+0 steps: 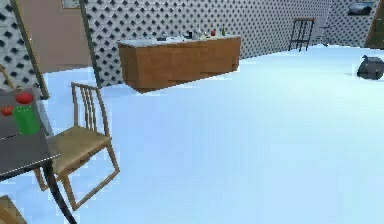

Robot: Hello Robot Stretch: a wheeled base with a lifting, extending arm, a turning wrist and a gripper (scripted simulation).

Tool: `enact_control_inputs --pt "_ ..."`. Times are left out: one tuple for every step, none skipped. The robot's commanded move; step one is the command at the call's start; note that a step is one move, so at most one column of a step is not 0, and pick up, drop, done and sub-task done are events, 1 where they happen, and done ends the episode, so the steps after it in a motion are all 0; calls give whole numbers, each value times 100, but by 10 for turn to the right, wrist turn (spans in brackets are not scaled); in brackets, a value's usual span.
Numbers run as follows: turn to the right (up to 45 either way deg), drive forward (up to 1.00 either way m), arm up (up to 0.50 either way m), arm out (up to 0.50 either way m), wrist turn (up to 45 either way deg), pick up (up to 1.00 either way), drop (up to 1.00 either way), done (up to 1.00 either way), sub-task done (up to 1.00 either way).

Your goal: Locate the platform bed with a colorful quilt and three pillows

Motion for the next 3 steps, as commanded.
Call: enact_control_inputs --pt "0 100 0 0 0 0 0 0 0" --pt "-30 0 0 0 0 0 0 0 0" --pt "0 80 0 0 0 0 0 0 0"
